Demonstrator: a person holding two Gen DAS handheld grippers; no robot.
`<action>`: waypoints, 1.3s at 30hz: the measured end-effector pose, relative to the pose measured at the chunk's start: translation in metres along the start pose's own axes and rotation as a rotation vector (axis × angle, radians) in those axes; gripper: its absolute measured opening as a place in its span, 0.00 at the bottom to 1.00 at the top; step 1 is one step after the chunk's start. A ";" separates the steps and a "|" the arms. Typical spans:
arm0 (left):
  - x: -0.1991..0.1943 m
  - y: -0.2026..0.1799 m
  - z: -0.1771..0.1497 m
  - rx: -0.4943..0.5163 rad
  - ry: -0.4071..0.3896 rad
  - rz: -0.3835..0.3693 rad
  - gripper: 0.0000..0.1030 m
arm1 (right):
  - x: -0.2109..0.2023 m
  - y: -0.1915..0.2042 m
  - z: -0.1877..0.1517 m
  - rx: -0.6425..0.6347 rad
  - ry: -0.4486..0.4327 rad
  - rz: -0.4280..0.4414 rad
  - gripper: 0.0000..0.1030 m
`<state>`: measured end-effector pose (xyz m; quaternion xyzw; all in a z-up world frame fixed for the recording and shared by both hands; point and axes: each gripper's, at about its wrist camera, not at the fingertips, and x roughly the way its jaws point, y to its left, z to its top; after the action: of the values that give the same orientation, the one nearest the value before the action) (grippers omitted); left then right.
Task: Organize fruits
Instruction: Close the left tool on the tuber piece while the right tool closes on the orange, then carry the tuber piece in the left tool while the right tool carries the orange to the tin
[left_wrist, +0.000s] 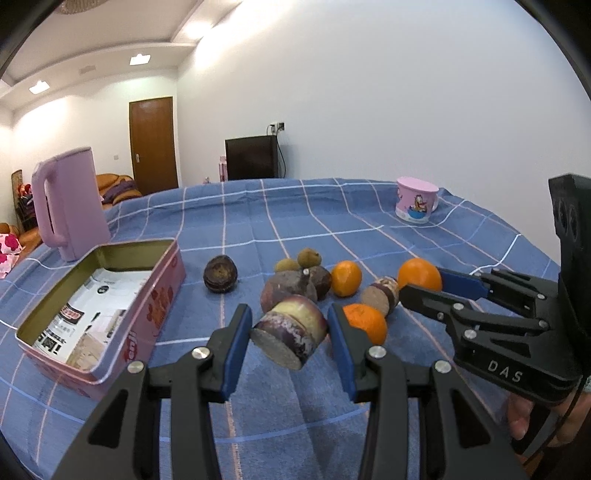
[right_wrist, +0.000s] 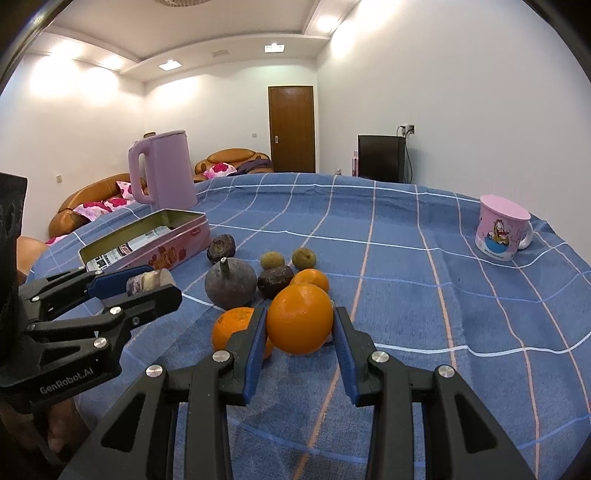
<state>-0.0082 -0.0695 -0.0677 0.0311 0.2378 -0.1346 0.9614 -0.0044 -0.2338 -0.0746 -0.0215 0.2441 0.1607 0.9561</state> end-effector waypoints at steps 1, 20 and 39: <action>-0.001 0.000 0.000 0.003 -0.006 0.003 0.43 | 0.000 0.000 0.000 0.000 -0.002 0.001 0.36; -0.010 0.003 0.007 0.010 -0.064 0.043 0.43 | -0.014 0.002 -0.002 -0.024 -0.087 0.007 0.36; -0.024 0.028 0.020 0.001 -0.123 0.145 0.43 | -0.014 0.009 0.008 -0.027 -0.098 0.011 0.36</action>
<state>-0.0124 -0.0389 -0.0389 0.0403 0.1755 -0.0665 0.9814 -0.0152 -0.2280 -0.0611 -0.0251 0.1951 0.1700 0.9656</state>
